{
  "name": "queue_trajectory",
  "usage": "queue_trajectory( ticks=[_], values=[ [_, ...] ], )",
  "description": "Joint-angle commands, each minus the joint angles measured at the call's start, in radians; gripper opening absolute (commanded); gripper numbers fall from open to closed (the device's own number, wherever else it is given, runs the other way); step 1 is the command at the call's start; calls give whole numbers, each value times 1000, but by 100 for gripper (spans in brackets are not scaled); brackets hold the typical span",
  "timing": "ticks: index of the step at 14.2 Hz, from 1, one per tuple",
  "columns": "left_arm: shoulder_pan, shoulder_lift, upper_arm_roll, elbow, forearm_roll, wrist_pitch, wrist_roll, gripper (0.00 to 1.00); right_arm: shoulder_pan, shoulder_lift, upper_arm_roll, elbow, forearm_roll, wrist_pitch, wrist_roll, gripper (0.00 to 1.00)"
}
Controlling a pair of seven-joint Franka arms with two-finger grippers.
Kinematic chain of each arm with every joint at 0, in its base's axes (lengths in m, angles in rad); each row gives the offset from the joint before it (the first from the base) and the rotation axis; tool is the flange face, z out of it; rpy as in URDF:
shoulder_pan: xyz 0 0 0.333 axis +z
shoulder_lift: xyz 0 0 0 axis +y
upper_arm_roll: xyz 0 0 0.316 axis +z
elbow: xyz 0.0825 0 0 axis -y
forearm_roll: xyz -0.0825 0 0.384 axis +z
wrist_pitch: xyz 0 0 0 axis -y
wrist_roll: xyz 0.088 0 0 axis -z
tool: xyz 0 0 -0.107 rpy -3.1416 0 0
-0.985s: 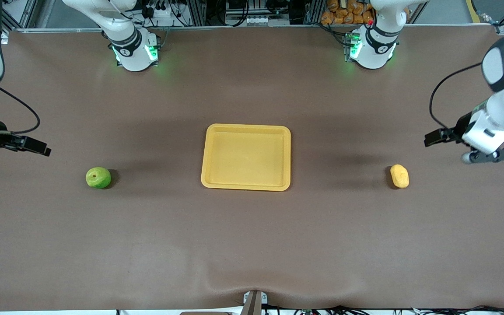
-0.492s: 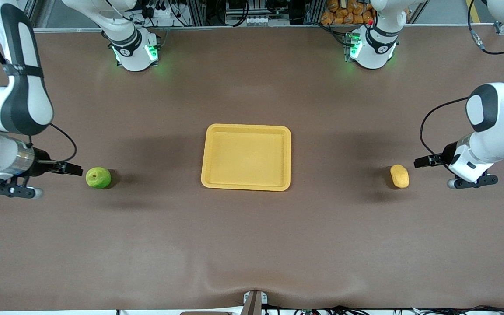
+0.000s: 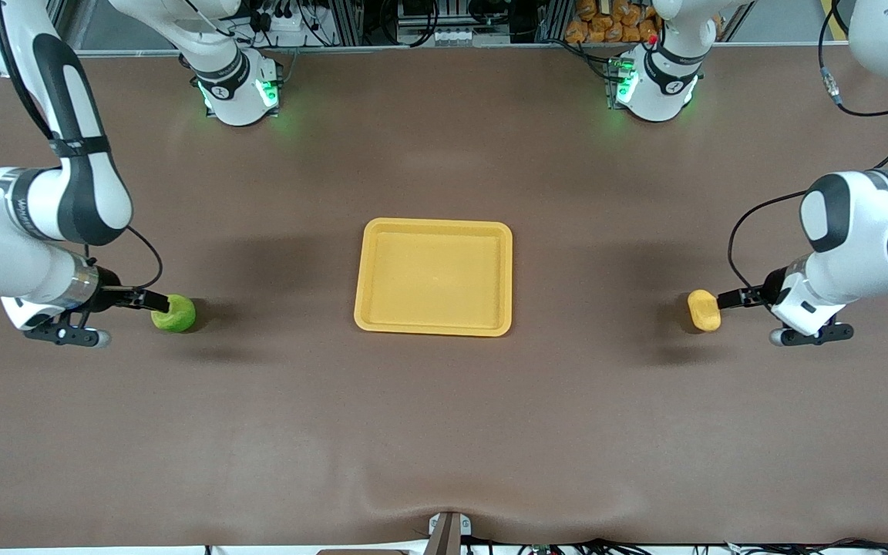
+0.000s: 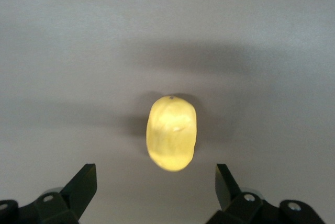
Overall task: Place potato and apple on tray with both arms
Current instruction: 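Close the right gripper on the apple while the left gripper grasps the potato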
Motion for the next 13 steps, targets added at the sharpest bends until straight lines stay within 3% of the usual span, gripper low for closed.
queue_trajectory(
  ticks=[1, 6, 13],
  values=[
    [-26, 55, -6, 18, 18, 34, -11, 100, -3, 8, 2, -108, 13, 193, -20, 100],
    [-58, 83, 0, 18, 23, 54, -61, 100, -32, 82, 1, -106, 13, 192, -29, 100],
    [-54, 131, 3, 32, 150, 54, -157, 100, -36, 124, 2, -100, 14, 205, -29, 100]
  ],
)
